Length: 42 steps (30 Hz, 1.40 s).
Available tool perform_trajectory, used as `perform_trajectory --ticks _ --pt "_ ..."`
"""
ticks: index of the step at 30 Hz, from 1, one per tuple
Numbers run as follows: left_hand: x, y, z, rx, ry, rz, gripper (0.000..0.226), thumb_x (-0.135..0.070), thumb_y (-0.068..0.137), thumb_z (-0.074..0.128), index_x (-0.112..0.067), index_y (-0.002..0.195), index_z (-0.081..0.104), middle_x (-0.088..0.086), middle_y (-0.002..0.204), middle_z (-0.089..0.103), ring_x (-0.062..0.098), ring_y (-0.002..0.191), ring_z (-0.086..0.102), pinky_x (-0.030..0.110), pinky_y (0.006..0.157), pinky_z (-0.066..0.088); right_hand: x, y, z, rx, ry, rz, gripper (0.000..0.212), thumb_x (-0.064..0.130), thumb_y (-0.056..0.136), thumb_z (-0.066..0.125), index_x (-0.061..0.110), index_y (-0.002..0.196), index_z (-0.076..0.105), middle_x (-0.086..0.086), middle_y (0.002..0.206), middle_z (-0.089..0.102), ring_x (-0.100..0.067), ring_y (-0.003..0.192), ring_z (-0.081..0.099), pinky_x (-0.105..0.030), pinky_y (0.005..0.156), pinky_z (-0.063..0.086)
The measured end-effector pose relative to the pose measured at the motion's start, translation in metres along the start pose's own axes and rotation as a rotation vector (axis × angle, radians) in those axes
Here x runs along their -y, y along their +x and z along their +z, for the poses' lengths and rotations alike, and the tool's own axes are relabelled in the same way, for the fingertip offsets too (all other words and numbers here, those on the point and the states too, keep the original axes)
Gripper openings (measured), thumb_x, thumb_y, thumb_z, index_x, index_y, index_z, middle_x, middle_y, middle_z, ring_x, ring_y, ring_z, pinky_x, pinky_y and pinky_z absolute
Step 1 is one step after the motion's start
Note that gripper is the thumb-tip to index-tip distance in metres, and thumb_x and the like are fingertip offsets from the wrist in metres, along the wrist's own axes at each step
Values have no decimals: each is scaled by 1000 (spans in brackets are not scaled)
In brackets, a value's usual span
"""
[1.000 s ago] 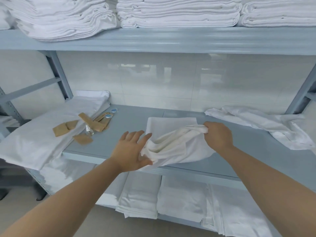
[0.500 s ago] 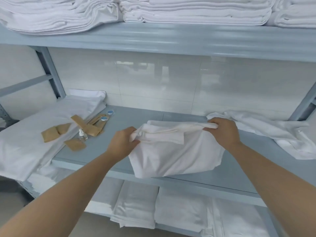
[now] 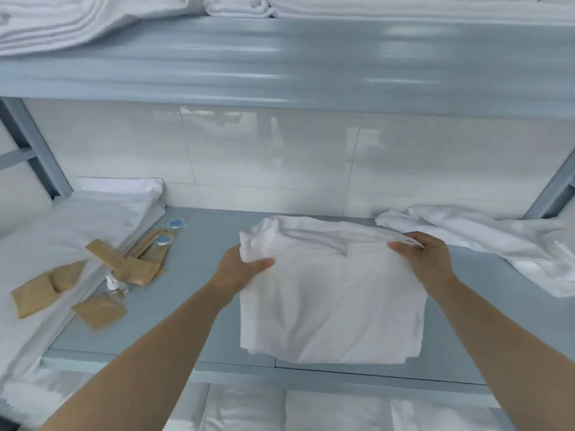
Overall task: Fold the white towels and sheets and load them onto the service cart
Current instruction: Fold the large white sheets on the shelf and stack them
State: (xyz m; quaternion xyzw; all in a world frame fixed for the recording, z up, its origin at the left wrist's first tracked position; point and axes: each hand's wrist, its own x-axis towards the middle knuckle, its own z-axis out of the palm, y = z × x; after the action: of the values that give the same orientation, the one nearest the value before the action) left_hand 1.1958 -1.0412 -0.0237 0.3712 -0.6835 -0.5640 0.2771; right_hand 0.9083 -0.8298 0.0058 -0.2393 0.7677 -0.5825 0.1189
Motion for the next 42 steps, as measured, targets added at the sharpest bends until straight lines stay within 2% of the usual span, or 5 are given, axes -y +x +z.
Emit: perform_trajectory --ticks 5,15,27,34,42 --pt "-3 46 9 -194 -56 46 30 -48 74 77 -20 83 70 -8 77 73 5 68 69 19 53 52 -16 44 2 40 20 55 19 29 79 77 22 93 66 6 73 62 -16 65 57 -23 53 46" --pt "49 62 33 34 -77 -166 16 -17 94 59 -3 97 68 13 90 70 27 81 65 38 73 52 -122 64 33 330 -123 291 2 14 91 64 13 90 62 -10 98 59 -20 88 54 -32 78 42" --pt "27 52 44 463 -461 -52 39 -26 89 58 -12 125 62 20 126 61 36 114 60 39 86 52 -171 94 75 409 -168 307 103 24 74 82 21 152 15 -15 133 51 -29 118 54 -44 99 46" --pt "18 53 36 517 -506 -32 36 -22 90 52 -11 122 65 20 124 62 34 110 62 39 84 53 -171 103 54 703 329 471 55 15 78 73 7 129 54 -18 120 65 -34 109 64 -48 92 51" --pt "40 76 20 172 -571 -74 32 -29 91 55 -13 116 68 18 121 65 34 109 64 39 76 57 -140 93 42 355 463 251 16 2 87 61 8 100 68 -17 94 72 -26 77 71 -34 59 56"
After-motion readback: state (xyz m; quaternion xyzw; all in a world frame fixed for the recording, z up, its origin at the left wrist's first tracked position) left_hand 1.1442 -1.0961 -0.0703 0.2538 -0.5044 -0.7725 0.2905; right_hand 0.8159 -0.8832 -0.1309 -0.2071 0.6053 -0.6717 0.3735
